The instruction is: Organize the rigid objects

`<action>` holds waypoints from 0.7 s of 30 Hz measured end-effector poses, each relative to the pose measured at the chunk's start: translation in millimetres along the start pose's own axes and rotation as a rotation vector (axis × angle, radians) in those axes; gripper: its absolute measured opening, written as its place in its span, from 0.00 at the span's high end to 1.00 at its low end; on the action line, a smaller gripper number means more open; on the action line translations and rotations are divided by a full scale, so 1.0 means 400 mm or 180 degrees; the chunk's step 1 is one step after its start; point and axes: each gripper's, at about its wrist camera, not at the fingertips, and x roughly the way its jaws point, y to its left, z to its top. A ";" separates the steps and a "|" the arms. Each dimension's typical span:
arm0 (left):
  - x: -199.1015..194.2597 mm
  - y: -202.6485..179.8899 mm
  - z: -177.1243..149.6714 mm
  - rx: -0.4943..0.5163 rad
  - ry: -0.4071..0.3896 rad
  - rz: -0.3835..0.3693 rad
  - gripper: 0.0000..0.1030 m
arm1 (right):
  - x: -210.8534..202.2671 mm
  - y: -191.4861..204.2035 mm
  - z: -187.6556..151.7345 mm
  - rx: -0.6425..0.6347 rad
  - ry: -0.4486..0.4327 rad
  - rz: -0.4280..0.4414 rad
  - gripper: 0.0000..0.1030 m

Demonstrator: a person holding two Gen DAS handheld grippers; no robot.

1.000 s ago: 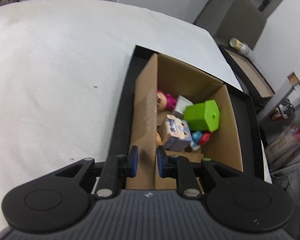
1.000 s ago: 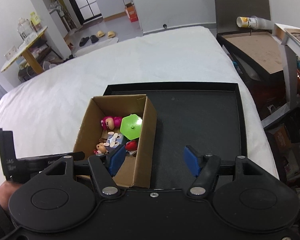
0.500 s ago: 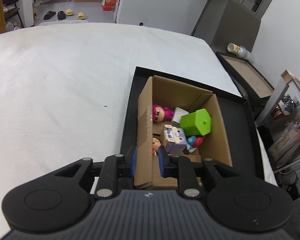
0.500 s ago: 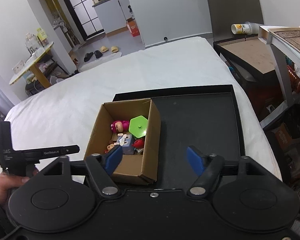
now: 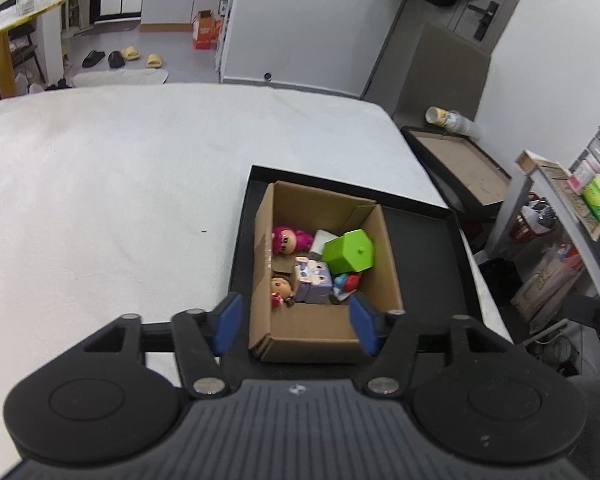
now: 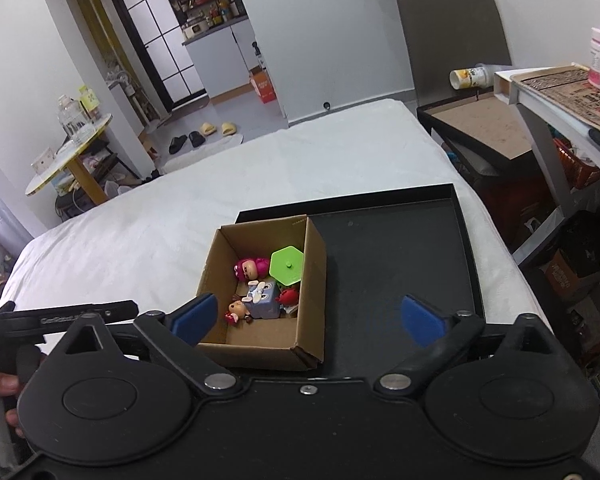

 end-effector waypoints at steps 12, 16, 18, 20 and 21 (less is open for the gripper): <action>-0.135 -0.089 -0.014 0.0275 -0.0272 -0.0055 0.09 | -0.083 0.005 -0.017 0.0072 -0.0179 -0.0062 0.00; -0.152 -0.111 -0.030 0.0332 -0.0231 -0.0098 0.07 | -0.104 0.013 -0.021 0.0072 -0.0220 -0.0087 0.00; -0.167 -0.113 -0.037 0.0313 -0.0250 -0.0098 0.04 | -0.111 0.009 -0.023 0.0124 -0.0238 -0.0085 0.00; -0.182 -0.115 -0.045 0.0288 -0.0287 -0.0085 0.02 | -0.119 0.008 -0.027 0.0143 -0.0259 -0.0104 0.00; -0.189 -0.117 -0.048 0.0265 -0.0310 -0.0073 0.02 | -0.123 0.009 -0.028 0.0139 -0.0274 -0.0108 0.00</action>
